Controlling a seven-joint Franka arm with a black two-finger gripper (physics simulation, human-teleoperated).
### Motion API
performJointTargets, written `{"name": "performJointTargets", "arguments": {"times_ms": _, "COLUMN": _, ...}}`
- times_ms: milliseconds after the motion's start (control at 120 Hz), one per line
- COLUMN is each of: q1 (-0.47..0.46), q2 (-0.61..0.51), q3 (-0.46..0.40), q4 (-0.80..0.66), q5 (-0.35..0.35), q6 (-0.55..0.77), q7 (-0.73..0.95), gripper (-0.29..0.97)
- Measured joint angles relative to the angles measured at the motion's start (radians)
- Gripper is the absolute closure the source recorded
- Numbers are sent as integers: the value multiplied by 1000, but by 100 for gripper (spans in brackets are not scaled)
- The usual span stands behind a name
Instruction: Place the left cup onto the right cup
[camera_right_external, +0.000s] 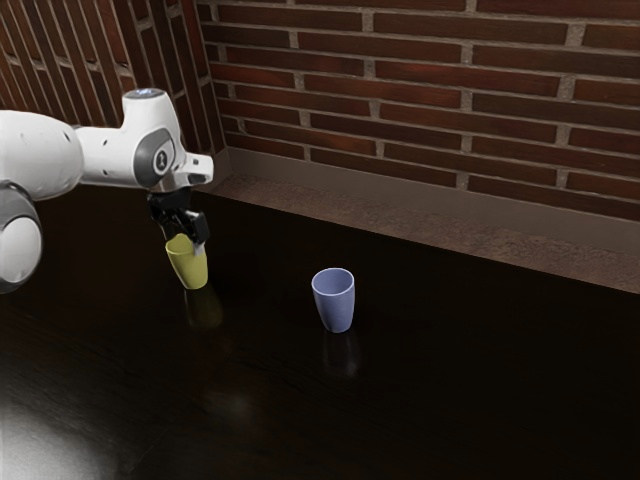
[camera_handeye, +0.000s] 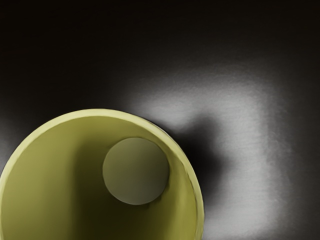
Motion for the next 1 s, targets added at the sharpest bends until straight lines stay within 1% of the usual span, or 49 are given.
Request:
{"name": "performJointTargets", "arguments": {"times_ms": 600, "q1": 3, "q2": 30, "q3": 0, "q4": 3, "q5": -4, "q6": 25, "q7": 5, "gripper": 5}}
{"name": "performJointTargets", "arguments": {"times_ms": 1000, "q1": 7, "q2": 41, "q3": 0, "q4": 3, "q5": -6, "q6": 37, "q7": 11, "gripper": 22}}
